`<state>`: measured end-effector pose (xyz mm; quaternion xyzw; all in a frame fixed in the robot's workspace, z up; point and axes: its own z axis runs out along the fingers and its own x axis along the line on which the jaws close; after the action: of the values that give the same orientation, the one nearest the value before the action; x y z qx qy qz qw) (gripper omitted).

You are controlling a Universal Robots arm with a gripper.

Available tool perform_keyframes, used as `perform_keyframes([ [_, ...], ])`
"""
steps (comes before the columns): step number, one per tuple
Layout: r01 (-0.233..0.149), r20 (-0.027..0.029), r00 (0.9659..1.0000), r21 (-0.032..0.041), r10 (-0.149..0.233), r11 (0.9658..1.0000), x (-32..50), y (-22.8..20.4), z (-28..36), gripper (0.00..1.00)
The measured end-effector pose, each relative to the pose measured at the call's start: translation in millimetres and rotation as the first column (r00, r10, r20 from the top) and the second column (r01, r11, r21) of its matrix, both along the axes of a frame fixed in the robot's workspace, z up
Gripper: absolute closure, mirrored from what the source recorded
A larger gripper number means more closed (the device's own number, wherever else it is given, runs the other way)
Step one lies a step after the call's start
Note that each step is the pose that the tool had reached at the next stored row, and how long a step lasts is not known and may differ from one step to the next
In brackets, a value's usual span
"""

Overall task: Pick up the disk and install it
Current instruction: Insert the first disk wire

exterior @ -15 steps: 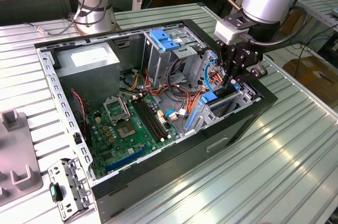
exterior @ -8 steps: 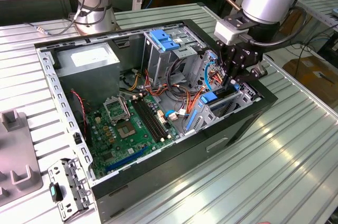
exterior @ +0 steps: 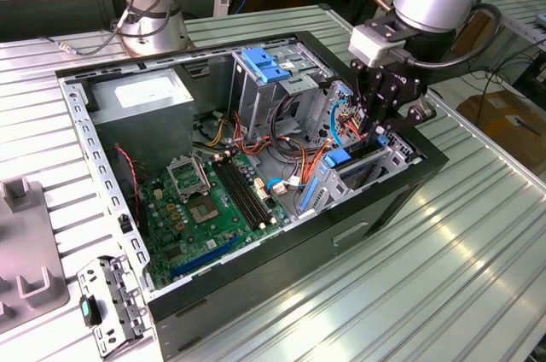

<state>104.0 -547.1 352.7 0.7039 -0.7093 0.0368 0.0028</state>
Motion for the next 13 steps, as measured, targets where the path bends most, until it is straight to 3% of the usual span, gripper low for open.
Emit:
perform_keyframes([
  [4,0.000,0.0000,1.0000,0.0002,0.000,1.0000,0.0,0.0,0.7,0.77],
  [6,0.000,0.0000,1.0000,0.0001,0.000,1.0000,0.0,0.0,0.9,0.89],
  [13,0.000,0.0000,1.0000,0.0001,0.000,1.0000,0.0,0.0,1.6,0.89],
])
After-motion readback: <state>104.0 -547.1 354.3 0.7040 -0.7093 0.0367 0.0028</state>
